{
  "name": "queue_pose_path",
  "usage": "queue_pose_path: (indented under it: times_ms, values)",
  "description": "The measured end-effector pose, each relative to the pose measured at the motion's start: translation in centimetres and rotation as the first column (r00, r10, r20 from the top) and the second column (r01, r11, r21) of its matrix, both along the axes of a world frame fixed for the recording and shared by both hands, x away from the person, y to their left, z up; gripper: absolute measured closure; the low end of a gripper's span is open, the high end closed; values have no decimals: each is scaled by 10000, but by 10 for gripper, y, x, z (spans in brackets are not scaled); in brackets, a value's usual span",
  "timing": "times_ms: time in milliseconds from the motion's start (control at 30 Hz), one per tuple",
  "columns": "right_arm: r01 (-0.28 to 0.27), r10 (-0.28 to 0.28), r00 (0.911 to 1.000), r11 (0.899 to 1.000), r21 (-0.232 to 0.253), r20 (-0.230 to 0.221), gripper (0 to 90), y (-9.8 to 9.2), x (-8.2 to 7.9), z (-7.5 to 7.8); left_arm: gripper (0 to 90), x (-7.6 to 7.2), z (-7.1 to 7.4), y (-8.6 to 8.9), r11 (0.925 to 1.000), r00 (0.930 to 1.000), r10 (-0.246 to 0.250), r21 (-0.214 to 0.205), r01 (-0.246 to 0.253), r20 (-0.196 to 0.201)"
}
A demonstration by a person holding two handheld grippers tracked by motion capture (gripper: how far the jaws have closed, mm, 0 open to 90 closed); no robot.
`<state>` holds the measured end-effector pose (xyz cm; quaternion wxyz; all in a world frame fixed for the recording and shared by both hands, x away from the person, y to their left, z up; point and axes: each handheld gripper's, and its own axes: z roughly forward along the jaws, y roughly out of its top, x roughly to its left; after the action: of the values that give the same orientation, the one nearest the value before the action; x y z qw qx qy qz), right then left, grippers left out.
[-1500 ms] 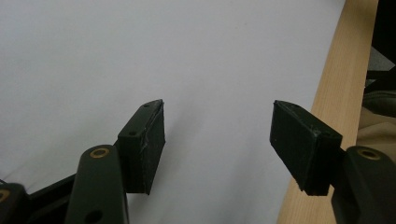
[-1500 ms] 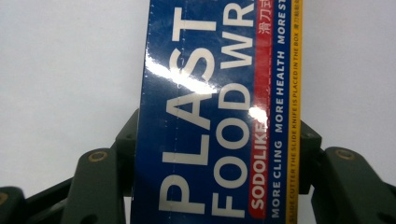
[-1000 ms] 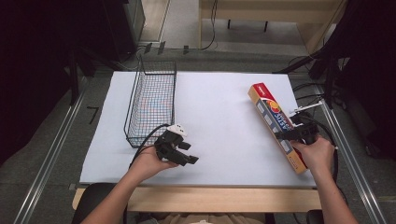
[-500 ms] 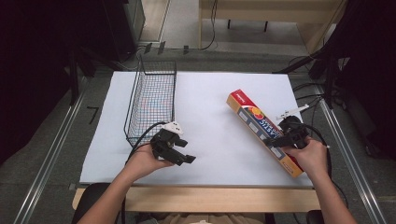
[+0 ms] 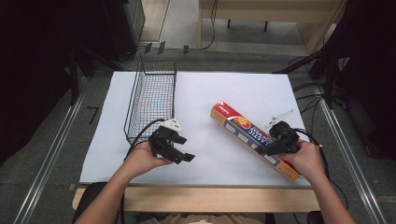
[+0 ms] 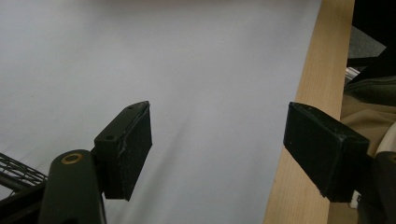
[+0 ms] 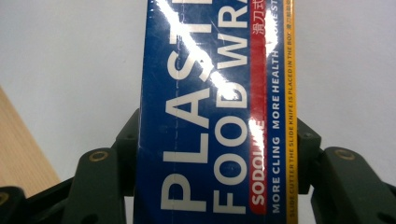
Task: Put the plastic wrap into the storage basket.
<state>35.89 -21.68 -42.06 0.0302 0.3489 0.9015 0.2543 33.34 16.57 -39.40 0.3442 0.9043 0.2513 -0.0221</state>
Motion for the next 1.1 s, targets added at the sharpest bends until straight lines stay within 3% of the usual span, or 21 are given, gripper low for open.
queue_pose_path:
  times_ms: [167,433,467,533,567,633,667,700,733,767,833,867,900,933,1100]
  values:
    - [-986,986,9951,9951,1,-54,417,6,-8,-2,238,3,1,2,10000,10000,-75,-31,76,12]
    - [-1676,1675,9858,9856,-223,-74,416,16,-19,-2,240,1,8,-1,9989,9987,-453,-70,455,246]
    - [-1969,1968,9804,9802,-214,-47,416,19,-21,-2,240,0,10,-3,9985,9978,-543,27,542,369]
    - [-2091,2091,9779,9776,-223,-19,416,21,-23,-2,240,-1,11,-3,9984,9977,-571,-21,572,375]
    - [-2483,2487,9685,9683,-279,120,416,23,-25,-3,240,-1,12,-4,9981,9972,-608,105,604,445]
    - [-2594,2596,9657,9655,-217,68,416,24,-25,-3,240,-2,13,-4,9979,9971,-649,81,646,400]
    - [-2887,2888,9574,9572,-217,23,416,25,-26,-4,240,-3,14,-4,9972,9962,-741,82,738,447]
    - [-2887,2888,9574,9572,-217,23,416,25,-26,-4,240,-3,15,-5,9971,9959,-762,-10,764,492]
    - [-3137,3137,9495,9493,-214,-19,416,27,-27,-4,240,-4,17,-8,9965,9951,-841,68,839,520]
    - [-3137,3137,9495,9493,-214,-19,416,27,-27,-4,240,-4,17,-8,9965,9951,-841,68,839,520]
    - [-3436,3435,9391,9389,-168,-86,416,31,-30,-4,240,-5,21,-12,9946,9926,-1038,94,1034,624]
    - [-3436,3435,9391,9389,-168,-86,416,31,-30,-4,240,-5,21,-12,9946,9926,-1038,94,1034,624]
    - [-3614,3613,9324,9322,-193,-88,416,33,-31,-3,240,-5,22,-13,9932,9911,-1162,137,1156,643]
    - [-3614,3613,9324,9322,-193,-88,416,33,-31,-3,240,-4,23,-15,9918,9898,-1274,205,1264,639]
    - [-4035,4035,9149,9144,-329,-70,416,42,-35,-1,239,-6,26,-20,9885,9862,-1497,329,1477,710]
